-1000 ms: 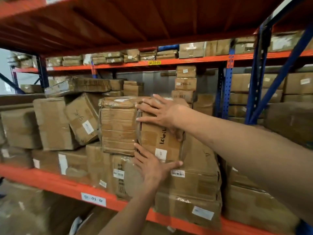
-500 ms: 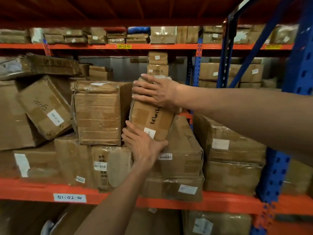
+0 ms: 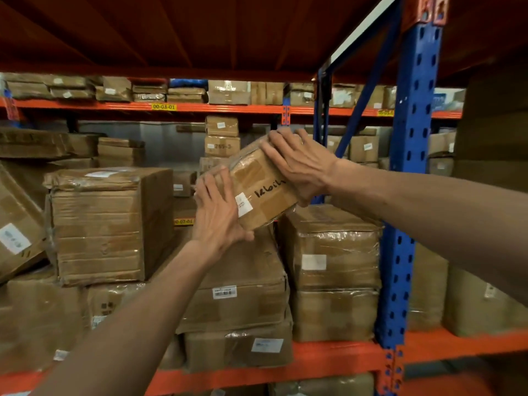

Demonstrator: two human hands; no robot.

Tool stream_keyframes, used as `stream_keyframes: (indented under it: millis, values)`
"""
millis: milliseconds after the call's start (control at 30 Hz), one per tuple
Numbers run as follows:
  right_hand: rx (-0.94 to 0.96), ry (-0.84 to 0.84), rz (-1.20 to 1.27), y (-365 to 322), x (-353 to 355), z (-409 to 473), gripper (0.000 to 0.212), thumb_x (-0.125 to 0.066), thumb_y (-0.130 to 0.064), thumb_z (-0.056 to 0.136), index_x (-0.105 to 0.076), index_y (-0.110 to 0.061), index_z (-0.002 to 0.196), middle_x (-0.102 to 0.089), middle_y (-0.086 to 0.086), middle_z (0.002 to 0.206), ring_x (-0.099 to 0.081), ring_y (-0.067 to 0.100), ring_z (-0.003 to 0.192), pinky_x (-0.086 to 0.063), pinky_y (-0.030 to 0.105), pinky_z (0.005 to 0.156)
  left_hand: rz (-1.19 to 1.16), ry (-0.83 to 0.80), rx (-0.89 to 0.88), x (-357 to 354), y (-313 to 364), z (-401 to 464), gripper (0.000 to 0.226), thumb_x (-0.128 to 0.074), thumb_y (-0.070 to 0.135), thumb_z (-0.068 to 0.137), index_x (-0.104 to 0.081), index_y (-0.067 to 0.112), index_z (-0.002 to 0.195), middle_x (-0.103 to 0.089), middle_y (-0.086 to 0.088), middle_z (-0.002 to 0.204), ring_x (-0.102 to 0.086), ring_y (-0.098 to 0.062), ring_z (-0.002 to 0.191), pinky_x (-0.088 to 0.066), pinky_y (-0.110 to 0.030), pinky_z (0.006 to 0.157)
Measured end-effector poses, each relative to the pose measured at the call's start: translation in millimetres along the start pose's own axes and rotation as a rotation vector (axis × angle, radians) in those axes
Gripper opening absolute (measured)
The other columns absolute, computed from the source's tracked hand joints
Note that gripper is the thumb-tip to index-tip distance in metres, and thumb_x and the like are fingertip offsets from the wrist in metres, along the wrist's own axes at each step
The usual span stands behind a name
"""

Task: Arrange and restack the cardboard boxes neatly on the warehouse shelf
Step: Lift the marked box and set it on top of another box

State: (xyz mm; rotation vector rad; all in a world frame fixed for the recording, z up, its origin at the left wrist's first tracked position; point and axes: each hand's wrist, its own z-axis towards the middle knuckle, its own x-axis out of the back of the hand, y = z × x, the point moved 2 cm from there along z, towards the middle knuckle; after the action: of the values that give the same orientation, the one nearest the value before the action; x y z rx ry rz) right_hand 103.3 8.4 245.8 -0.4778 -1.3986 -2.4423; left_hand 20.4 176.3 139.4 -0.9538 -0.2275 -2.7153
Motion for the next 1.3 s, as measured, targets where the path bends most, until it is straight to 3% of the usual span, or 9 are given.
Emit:
stream_keyframes:
  millis: [233,333,467,667,933,1133,1300]
  values:
    - [-0.321,-0.166,0.009,60,-54,-88,0.152,-0.080,-0.076,0.043,-0.011,0.002,0.153,-0.029,0.027,0.146,-0.030,0.045,0.135,-0.030,0.059,0.112,0.061,-0.050,-0.272,-9,101,42,0.153,-0.089,0.056,0.053,0.015,0.005,0.152,-0.006,-0.033,0.153,-0.006,-0.052,0.143,-0.020,-0.065,0.115]
    - [-0.394,-0.254,0.063,62,-90,-134,0.149,-0.078,-0.074,0.047,-0.008,0.003,0.154,-0.027,0.030,0.149,-0.027,0.047,0.137,-0.025,0.060,0.114,0.118,-0.130,-0.352,-38,140,43,0.155,-0.087,0.058,0.055,0.023,0.007,0.150,-0.001,-0.032,0.155,-0.002,-0.051,0.144,-0.019,-0.064,0.116]
    - [-0.472,-0.230,0.158,57,-125,-167,0.144,-0.076,-0.075,0.053,-0.011,0.004,0.155,-0.028,0.031,0.150,-0.026,0.048,0.139,-0.019,0.059,0.117,0.246,-0.168,-0.467,-58,160,62,0.154,-0.087,0.058,0.056,0.026,0.009,0.149,-0.001,-0.029,0.155,-0.001,-0.048,0.145,-0.017,-0.061,0.117]
    - [-0.405,-0.187,0.168,62,-148,-158,0.157,-0.080,-0.078,0.047,-0.005,0.006,0.156,-0.022,0.033,0.155,-0.018,0.048,0.145,-0.006,0.053,0.123,0.231,-0.226,-0.389,-66,161,63,0.151,-0.086,0.057,0.059,0.025,0.010,0.150,0.005,-0.027,0.157,0.006,-0.046,0.147,-0.010,-0.059,0.120]
    - [-0.388,-0.047,0.216,54,-160,-175,0.153,-0.088,-0.069,0.042,-0.017,0.008,0.153,-0.031,0.036,0.147,-0.026,0.051,0.138,-0.017,0.056,0.121,0.307,-0.154,-0.350,-70,172,36,0.148,-0.084,0.058,0.064,0.025,0.005,0.149,-0.001,-0.035,0.155,-0.001,-0.051,0.145,-0.017,-0.061,0.118]
    - [-0.376,-0.153,0.228,67,-160,-157,0.158,-0.083,-0.077,0.044,-0.005,0.003,0.156,-0.025,0.031,0.154,-0.021,0.047,0.144,-0.010,0.052,0.122,0.290,-0.177,-0.362,-66,170,61,0.151,-0.088,0.055,0.056,0.019,0.008,0.152,-0.009,-0.027,0.153,-0.007,-0.046,0.144,-0.020,-0.056,0.119]
    - [-0.399,-0.194,0.222,66,-160,-150,0.161,-0.084,-0.076,0.045,0.005,0.001,0.155,-0.018,0.029,0.156,-0.016,0.046,0.146,-0.008,0.052,0.123,0.325,-0.181,-0.346,-72,166,65,0.150,-0.088,0.055,0.059,0.020,0.009,0.152,-0.006,-0.028,0.156,-0.004,-0.046,0.146,-0.018,-0.056,0.120]
